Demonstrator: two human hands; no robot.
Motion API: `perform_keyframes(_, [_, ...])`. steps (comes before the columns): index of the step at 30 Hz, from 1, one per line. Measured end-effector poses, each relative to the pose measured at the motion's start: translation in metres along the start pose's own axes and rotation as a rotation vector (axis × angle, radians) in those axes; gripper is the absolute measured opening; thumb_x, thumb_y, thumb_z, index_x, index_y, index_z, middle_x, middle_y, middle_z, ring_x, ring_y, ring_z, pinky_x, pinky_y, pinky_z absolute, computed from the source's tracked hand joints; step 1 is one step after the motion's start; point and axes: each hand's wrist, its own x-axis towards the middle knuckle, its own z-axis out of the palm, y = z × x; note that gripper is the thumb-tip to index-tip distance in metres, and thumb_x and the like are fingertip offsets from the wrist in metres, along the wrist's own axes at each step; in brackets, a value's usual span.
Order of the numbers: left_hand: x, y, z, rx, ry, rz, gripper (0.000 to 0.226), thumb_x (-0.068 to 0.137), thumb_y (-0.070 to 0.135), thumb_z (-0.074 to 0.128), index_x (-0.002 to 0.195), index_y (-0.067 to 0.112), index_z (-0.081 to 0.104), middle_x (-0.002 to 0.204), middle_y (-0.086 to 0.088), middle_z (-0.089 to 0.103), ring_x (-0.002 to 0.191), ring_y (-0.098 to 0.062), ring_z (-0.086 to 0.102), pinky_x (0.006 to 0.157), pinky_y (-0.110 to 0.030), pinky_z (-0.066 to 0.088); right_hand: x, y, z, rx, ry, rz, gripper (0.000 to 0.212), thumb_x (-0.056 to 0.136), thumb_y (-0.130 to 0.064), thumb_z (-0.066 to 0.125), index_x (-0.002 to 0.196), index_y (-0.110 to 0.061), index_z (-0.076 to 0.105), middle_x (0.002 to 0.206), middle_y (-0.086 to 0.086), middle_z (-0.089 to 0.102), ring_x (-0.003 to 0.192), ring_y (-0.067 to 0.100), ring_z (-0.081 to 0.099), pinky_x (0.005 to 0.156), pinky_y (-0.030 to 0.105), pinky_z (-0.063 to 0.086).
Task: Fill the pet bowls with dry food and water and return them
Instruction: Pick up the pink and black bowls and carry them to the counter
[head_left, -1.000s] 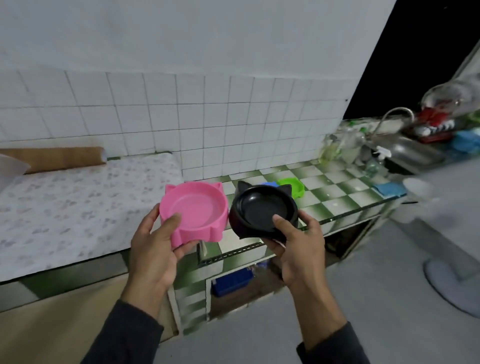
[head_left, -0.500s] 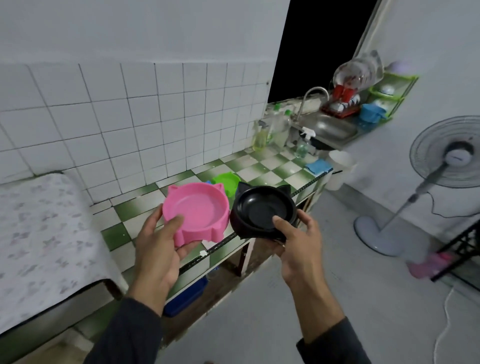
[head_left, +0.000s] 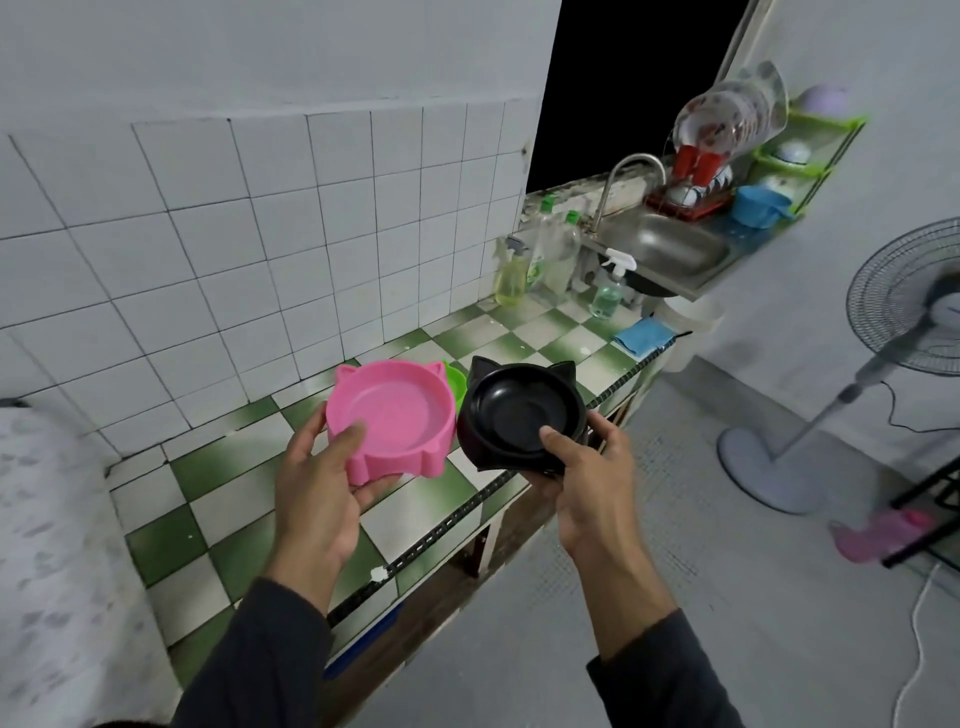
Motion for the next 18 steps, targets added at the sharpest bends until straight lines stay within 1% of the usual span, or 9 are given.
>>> perform_keyframes(3, [0.021, -0.008, 0.013, 0.002, 0.013, -0.014, 0.060, 0.095, 0.005, 0.067, 0.148, 0.029, 0.052, 0.131, -0.006, 0.058, 0.112, -0.033, 0.064, 0.070, -0.043, 0.064, 0.030, 0.001, 0.002, -0.009, 0.012, 0.033, 0.063, 0.085, 0.004, 0.071, 0.136, -0.027, 0.048, 0.127, 0.010, 0.061, 0.104, 0.033, 0.070, 0.076, 0.053, 0.062])
perform_keyframes(7, [0.045, -0.022, 0.032, 0.003, 0.028, -0.024, 0.058, 0.095, 0.005, 0.067, 0.147, 0.028, 0.054, 0.130, -0.004, 0.058, 0.113, -0.034, 0.063, 0.069, -0.042, 0.064, 0.069, -0.003, 0.000, -0.035, 0.011, 0.053, 0.066, 0.085, 0.003, 0.072, 0.138, -0.027, 0.047, 0.125, 0.009, 0.061, 0.102, 0.031, 0.071, 0.077, 0.053, 0.062])
perform_keyframes(11, [0.065, -0.040, 0.049, -0.030, 0.052, -0.025, 0.058, 0.095, 0.003, 0.067, 0.145, 0.030, 0.055, 0.137, -0.007, 0.056, 0.117, -0.036, 0.063, 0.074, -0.047, 0.063, 0.102, -0.009, -0.002, -0.067, -0.008, 0.071, 0.062, 0.085, 0.004, 0.073, 0.133, -0.027, 0.048, 0.121, 0.008, 0.061, 0.102, 0.031, 0.070, 0.077, 0.051, 0.062])
perform_keyframes(15, [0.083, -0.061, 0.073, -0.084, 0.110, 0.011, 0.059, 0.095, 0.003, 0.066, 0.145, 0.032, 0.054, 0.142, -0.007, 0.054, 0.120, -0.036, 0.063, 0.080, -0.052, 0.063, 0.149, -0.021, -0.003, -0.094, -0.088, 0.104, 0.062, 0.085, 0.006, 0.072, 0.134, -0.024, 0.049, 0.116, 0.005, 0.061, 0.102, 0.029, 0.069, 0.077, 0.047, 0.063])
perform_keyframes(18, [0.091, -0.076, 0.090, -0.111, 0.176, 0.055, 0.058, 0.095, 0.004, 0.066, 0.145, 0.032, 0.055, 0.143, -0.006, 0.054, 0.121, -0.036, 0.063, 0.081, -0.053, 0.062, 0.182, -0.031, -0.001, -0.128, -0.174, 0.136, 0.064, 0.084, 0.007, 0.073, 0.134, -0.025, 0.048, 0.120, 0.007, 0.059, 0.103, 0.028, 0.068, 0.074, 0.044, 0.063])
